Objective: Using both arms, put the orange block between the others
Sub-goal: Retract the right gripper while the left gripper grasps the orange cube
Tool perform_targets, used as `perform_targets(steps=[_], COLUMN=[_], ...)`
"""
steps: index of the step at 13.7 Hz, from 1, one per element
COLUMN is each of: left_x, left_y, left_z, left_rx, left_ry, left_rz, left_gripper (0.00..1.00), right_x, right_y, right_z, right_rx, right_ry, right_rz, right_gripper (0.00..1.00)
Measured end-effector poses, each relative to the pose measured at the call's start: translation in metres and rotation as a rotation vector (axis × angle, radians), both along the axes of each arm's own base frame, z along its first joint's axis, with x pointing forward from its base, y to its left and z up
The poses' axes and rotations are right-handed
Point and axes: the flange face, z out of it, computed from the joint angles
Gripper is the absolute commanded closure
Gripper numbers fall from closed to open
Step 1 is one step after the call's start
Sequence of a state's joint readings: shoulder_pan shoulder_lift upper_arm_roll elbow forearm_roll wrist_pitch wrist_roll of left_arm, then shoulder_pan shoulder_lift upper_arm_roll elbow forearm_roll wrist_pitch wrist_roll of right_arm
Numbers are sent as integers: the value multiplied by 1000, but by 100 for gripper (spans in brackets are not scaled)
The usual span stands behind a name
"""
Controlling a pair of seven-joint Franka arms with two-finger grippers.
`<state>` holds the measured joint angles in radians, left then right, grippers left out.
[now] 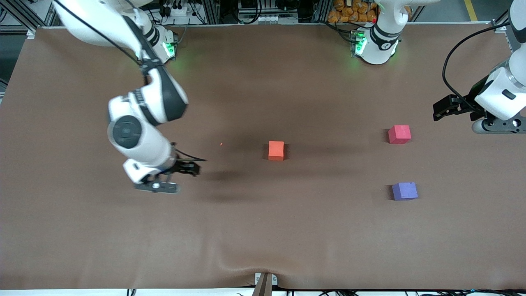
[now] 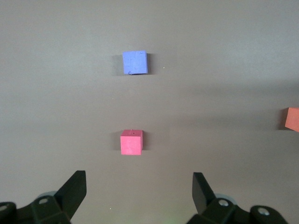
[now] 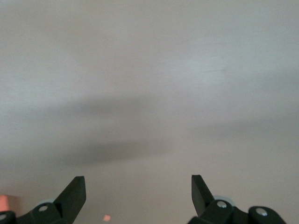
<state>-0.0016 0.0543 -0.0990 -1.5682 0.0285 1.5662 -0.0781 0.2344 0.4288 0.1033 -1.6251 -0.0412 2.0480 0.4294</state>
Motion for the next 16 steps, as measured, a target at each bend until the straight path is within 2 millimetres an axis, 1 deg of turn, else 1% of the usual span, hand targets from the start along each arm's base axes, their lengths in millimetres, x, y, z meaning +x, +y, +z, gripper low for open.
perform_targets(steps=[2,5,7,8,9,10,11,12,14,16], left_x=[0,2,8,14,21,26,29,28,16,1], left_y=[-3,-3,-6,-13,-28,-50,-81,-118,-195,-263], left_z=[0,-5,-21,-34,-50,-66,-82,-99,-130,-156], left_rx=[-1,-1,0,-2,-6,-10,-11,-8,3,16], left_ry=[-4,3,28,39,47,54,59,65,72,78], left_rz=[-5,-6,-11,-23,-47,-82,-111,-122,-100,-76], left_gripper=[0,0,0,0,0,0,0,0,0,0], right_x=[-12,-29,-33,-35,-38,-41,-45,-50,-62,-76], right_y=[-35,-80,-114,-130,-145,-154,-159,-160,-158,-157], right_z=[18,55,76,84,91,97,105,113,136,164], right_rx=[-11,-34,-51,-58,-62,-64,-66,-68,-74,-80], right_ry=[7,30,38,43,50,57,63,66,71,76], right_rz=[49,137,218,255,285,308,326,336,338,323], right_gripper=[0,0,0,0,0,0,0,0,0,0])
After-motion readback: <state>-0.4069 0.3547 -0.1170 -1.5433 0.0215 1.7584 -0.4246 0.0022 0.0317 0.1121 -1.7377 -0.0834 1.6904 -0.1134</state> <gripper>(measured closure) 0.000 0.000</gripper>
